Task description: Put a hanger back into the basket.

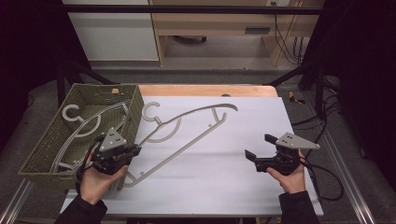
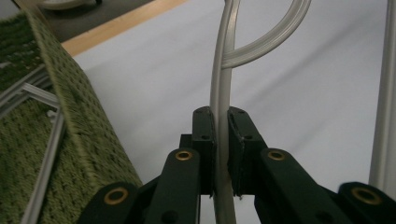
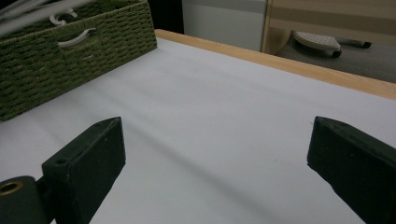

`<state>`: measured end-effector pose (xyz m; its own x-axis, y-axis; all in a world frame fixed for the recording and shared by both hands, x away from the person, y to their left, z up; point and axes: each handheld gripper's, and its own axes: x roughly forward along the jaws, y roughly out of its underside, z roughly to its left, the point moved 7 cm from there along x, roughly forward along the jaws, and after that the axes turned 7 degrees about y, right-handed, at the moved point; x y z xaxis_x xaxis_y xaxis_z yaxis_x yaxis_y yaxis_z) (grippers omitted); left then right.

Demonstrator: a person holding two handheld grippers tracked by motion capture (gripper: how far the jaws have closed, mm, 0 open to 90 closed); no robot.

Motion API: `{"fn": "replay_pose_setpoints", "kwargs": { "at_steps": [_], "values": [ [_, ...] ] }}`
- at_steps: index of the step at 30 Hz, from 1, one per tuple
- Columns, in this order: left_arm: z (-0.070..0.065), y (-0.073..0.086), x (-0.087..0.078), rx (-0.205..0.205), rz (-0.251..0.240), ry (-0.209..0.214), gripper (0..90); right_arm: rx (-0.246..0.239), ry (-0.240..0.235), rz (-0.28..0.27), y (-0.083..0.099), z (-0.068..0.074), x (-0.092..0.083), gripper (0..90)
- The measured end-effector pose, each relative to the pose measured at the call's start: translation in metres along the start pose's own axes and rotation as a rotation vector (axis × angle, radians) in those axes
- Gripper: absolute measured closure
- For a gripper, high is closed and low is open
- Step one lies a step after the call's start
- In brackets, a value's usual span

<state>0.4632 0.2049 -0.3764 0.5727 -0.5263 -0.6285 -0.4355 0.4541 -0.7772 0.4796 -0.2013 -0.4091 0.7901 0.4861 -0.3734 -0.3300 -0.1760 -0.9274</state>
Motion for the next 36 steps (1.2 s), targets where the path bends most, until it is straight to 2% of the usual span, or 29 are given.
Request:
{"fn": "replay_pose_setpoints", "kwargs": {
  "at_steps": [3,5,9,17,27,36],
  "values": [
    [0.007,-0.009,-0.007,0.011,-0.011,-0.022,82.1,-0.001,0.001,-0.001,0.0,0.0,0.0,4.7],
    [0.013,-0.014,-0.012,0.025,-0.001,-0.033,82.1,0.001,0.002,-0.002,0.0,0.0,-0.001,4.5],
    [0.025,-0.023,-0.018,0.014,-0.02,-0.039,82.1,0.002,0.005,-0.005,-0.001,-0.001,0.0,4.1],
    [0.055,-0.032,-0.029,-0.004,-0.037,-0.082,82.1,0.001,0.013,-0.006,0.0,-0.001,0.0,3.4],
    [0.092,-0.026,-0.039,-0.015,-0.017,-0.161,82.1,0.001,0.021,-0.003,0.0,-0.002,0.001,2.5],
    [0.129,-0.008,-0.045,-0.052,0.001,-0.216,82.0,-0.012,0.017,0.009,0.002,-0.001,0.003,2.8]
  ]
}}
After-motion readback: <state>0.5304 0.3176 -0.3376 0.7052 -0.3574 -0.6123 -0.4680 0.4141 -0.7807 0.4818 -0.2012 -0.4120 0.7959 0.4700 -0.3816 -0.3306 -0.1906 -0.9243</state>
